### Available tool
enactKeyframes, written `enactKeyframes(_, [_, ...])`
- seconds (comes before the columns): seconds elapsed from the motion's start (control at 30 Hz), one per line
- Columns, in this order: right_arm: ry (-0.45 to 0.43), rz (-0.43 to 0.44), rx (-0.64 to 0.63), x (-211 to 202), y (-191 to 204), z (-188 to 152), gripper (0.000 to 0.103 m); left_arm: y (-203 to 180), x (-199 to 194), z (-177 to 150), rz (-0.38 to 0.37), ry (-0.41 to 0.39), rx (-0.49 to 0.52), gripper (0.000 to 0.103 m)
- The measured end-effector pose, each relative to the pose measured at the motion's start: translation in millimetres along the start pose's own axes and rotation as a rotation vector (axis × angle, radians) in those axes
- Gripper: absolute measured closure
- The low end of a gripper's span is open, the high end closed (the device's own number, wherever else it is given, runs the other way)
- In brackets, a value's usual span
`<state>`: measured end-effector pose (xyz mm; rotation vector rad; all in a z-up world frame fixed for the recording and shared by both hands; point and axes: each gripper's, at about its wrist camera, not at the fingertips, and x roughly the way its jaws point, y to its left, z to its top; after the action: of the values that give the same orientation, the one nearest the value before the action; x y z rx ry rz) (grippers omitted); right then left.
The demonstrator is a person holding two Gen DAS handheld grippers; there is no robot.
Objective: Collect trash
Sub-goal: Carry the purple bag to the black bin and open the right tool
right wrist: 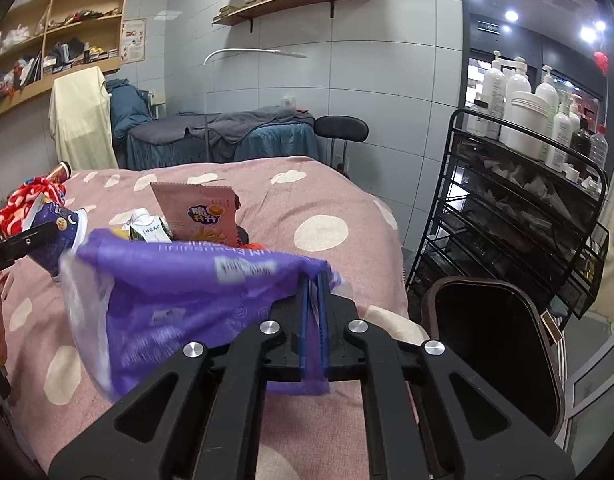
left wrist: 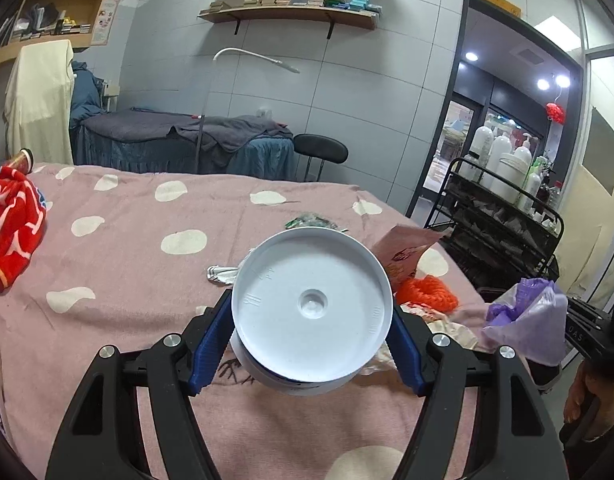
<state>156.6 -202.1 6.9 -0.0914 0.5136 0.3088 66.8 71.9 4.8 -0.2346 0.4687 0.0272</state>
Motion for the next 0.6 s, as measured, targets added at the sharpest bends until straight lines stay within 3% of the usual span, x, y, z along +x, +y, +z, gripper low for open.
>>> enactKeyframes(0.33, [-0.061, -0.06, 0.061, -23, -35, 3, 0.098, -52, -11, 13, -0.122, -0.042, 0.069, 0.034])
enactKeyframes(0.6, [-0.026, -0.177, 0.141, -20, -95, -6, 0.098, -102, -6, 15, -0.241, -0.038, 0.143, 0.033])
